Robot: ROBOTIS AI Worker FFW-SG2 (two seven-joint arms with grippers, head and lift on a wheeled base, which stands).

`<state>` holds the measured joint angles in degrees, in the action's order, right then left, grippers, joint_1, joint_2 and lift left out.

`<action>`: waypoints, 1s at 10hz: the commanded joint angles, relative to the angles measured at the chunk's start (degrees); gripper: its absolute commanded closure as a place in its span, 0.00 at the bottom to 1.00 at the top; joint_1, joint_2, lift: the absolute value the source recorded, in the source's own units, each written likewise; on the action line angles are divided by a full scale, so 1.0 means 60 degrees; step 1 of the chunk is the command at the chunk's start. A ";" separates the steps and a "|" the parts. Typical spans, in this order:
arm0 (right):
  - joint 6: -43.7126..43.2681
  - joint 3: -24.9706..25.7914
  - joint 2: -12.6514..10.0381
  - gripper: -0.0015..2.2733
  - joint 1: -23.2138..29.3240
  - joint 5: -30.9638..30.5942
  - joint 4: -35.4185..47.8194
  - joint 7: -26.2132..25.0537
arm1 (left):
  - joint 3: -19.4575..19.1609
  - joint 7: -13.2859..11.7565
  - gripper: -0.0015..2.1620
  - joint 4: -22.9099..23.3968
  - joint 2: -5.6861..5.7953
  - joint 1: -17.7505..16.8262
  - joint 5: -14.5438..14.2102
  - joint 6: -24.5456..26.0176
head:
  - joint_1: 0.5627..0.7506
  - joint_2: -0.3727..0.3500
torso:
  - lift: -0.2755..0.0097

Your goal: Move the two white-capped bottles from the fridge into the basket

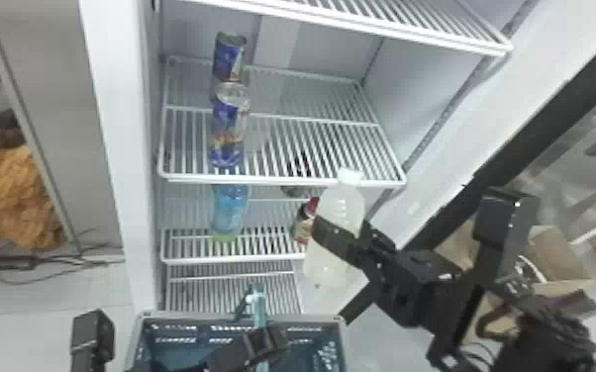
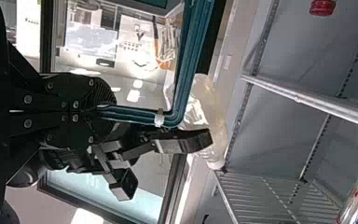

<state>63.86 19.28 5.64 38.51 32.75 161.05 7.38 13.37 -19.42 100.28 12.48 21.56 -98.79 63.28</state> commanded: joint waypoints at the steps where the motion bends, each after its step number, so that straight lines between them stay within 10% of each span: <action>1: 0.1004 0.0215 -0.0031 0.43 0.0261 0.0160 0.0546 0.0000 | 0.0000 0.0000 0.55 -0.0037 0.0001 -0.0008 0.0030 0.0000 | 0.70 0.03 | 0.97; 10: 0.4370 0.0577 -0.0046 0.43 0.0941 0.0655 0.1222 -0.0132 | 0.0000 0.0000 0.55 -0.0131 0.0001 -0.0008 0.0069 0.0000 | 0.70 0.03 | 0.97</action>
<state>89.56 23.05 5.36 44.15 36.05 168.09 6.58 13.37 -19.42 99.52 12.48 21.54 -98.46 63.28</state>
